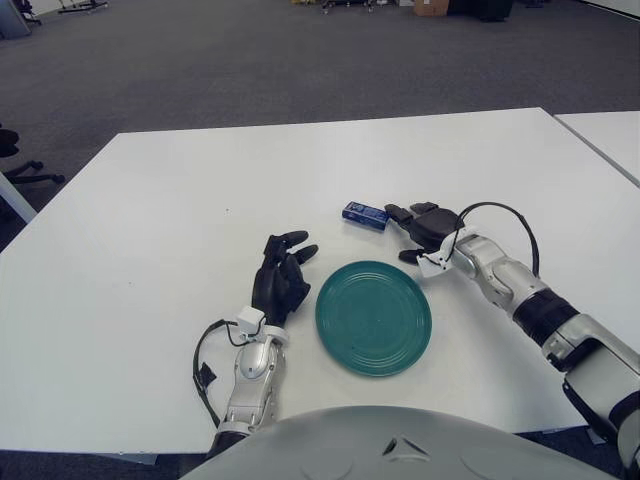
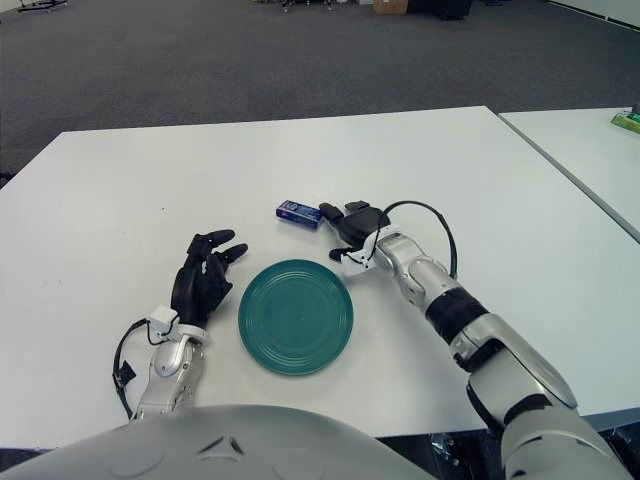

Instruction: Put the gum into the plate.

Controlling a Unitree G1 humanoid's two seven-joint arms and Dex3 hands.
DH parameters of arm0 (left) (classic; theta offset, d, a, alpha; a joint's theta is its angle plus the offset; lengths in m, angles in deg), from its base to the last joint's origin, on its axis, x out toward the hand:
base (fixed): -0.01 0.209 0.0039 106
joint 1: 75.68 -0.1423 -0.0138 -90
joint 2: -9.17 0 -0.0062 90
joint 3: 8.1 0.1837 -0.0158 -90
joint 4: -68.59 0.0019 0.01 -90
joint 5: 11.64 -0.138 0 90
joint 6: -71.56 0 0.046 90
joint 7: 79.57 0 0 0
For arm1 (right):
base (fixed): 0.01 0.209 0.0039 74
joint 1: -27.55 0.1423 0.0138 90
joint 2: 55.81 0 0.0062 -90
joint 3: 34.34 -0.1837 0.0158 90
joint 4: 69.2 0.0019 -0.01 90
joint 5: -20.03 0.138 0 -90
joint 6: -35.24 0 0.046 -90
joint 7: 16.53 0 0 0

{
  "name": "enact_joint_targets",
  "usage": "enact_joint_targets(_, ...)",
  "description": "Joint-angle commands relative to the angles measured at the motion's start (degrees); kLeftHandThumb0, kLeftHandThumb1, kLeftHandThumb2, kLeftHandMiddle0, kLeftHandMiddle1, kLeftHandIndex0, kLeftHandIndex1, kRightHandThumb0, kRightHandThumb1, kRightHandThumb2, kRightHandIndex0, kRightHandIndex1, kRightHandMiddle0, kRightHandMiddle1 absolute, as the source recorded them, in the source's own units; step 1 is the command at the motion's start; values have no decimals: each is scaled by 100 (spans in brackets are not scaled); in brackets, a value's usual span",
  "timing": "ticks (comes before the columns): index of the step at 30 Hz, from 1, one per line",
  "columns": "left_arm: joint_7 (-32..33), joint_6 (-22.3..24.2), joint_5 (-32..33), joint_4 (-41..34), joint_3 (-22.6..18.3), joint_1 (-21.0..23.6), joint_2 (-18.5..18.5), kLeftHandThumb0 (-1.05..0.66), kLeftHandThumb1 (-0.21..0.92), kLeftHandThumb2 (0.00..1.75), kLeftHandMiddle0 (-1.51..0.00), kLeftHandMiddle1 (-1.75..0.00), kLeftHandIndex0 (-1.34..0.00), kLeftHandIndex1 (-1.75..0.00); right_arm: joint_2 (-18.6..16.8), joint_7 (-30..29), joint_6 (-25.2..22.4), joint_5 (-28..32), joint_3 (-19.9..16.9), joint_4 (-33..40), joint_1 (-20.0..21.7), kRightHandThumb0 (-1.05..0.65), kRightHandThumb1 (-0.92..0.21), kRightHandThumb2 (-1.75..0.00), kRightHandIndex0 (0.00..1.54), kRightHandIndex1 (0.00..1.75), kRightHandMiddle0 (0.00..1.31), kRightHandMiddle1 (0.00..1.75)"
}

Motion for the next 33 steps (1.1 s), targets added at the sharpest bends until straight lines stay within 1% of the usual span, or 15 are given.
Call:
enact_joint_targets(1,67,76,104,375,9,-42,546,-92,92,88,-43,-85,-24,-119,-271,552,-16,-138,295,-739,-67,-105,-92,-86,13,1,0,10)
enact_joint_targets(6,81,54,116,458,0,23,534,-92,92,89,-43,-85,-23,-118,-587,347,17,-92,232,-1541,394,-105,-92,-85,15,1,0,15)
enact_joint_targets(13,67,-5,176,573,-38,109,554,-92,92,88,-44,-85,-24,-119,-910,-16,128,-6,126,-2498,843,-105,-92,-80,19,2,0,26)
enact_joint_targets(17,60,-38,225,636,-67,145,560,-92,92,88,-45,-85,-25,-119,-968,-115,135,45,74,-2682,962,-105,-92,-79,21,2,0,30)
enact_joint_targets(22,73,-48,240,702,-95,187,548,-92,92,88,-45,-85,-26,-119,-951,-94,90,92,-7,-2652,1090,-105,-92,-77,23,2,0,33)
enact_joint_targets(29,65,-67,277,802,-140,253,543,-93,92,89,-45,-86,-26,-119,-886,216,75,144,-111,-2454,1381,-105,-92,-78,21,0,0,27)
enact_joint_targets(33,67,-81,278,839,-151,281,542,-94,92,89,-44,-86,-25,-119,-880,250,76,146,-143,-2446,1426,-105,-92,-78,20,0,0,25)
